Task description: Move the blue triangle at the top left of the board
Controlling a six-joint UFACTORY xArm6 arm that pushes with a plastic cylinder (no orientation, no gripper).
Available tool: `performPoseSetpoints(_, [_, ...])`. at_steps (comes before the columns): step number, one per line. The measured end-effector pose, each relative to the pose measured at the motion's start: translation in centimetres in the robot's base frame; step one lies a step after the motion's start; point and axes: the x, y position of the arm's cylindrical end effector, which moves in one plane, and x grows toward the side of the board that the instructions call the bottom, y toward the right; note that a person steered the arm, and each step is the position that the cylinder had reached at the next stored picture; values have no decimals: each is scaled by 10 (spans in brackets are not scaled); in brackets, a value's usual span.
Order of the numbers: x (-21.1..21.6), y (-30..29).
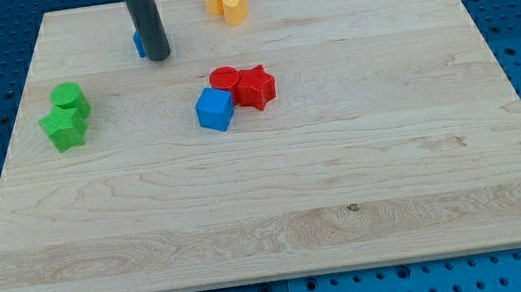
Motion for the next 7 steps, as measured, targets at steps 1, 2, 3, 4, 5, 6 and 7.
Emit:
performPoseSetpoints(1, [-31,0])
performPoseSetpoints(2, [-56,-17])
performPoseSetpoints(3, [-70,-33])
performPoseSetpoints(4, [-79,-44])
performPoseSetpoints(5, [-94,-47])
performPoseSetpoints(6, [-98,-55])
performPoseSetpoints(7, [-98,-74])
